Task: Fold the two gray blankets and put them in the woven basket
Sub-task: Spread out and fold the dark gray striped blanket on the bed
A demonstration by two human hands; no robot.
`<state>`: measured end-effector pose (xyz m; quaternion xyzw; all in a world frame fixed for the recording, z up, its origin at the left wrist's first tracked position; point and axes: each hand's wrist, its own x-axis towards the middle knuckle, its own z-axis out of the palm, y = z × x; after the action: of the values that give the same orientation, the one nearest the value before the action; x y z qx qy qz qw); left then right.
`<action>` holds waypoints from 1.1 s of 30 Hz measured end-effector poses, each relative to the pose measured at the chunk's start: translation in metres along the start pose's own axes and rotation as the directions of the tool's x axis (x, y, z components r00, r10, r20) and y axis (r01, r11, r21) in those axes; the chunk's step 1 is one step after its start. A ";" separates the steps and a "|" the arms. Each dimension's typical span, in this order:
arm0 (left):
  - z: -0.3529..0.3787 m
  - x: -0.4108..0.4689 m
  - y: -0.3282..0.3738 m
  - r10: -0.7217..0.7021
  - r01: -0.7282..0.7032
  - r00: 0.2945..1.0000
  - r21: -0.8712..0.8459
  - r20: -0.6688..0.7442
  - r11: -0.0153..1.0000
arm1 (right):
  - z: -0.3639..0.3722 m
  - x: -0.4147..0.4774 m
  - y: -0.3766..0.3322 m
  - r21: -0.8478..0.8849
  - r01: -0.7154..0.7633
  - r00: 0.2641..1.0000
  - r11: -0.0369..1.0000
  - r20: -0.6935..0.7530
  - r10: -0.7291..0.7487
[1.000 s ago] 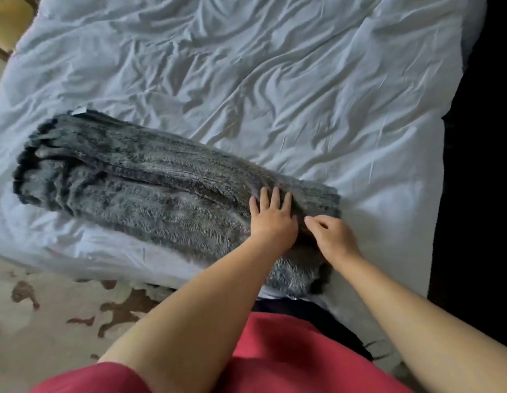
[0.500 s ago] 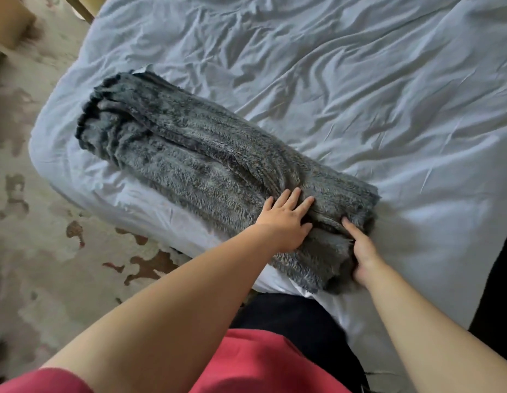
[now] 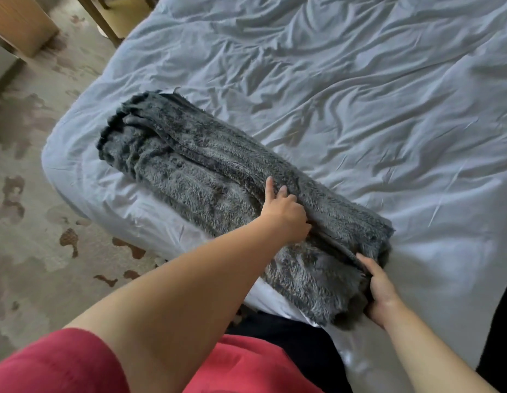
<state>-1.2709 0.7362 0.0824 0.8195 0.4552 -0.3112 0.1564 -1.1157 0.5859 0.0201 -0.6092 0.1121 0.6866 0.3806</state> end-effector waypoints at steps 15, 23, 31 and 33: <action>0.062 0.034 -0.119 0.453 -0.098 0.856 -0.784 0.247 0.613 | 0.188 -0.043 -0.038 -0.452 -0.031 0.724 0.891 -0.625 -0.292; 0.035 0.030 -0.212 0.325 -0.048 0.927 -0.800 0.188 0.599 | 0.344 0.007 -0.051 -0.854 -0.371 0.710 0.364 -0.514 -0.482; -0.006 0.014 -0.252 -0.015 -0.012 1.000 -0.898 -0.021 0.440 | 0.399 0.030 -0.057 -0.926 -0.342 0.923 0.161 -0.363 -0.128; -0.010 0.006 -0.245 -0.024 -0.031 0.999 -0.893 -0.047 0.449 | 0.391 0.022 -0.058 -0.901 -0.260 0.942 0.348 -0.316 -0.113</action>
<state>-1.4720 0.8767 0.0928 0.6243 0.5530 -0.0038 0.5518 -1.3703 0.8754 0.1087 -0.8141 -0.2104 0.5337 -0.0903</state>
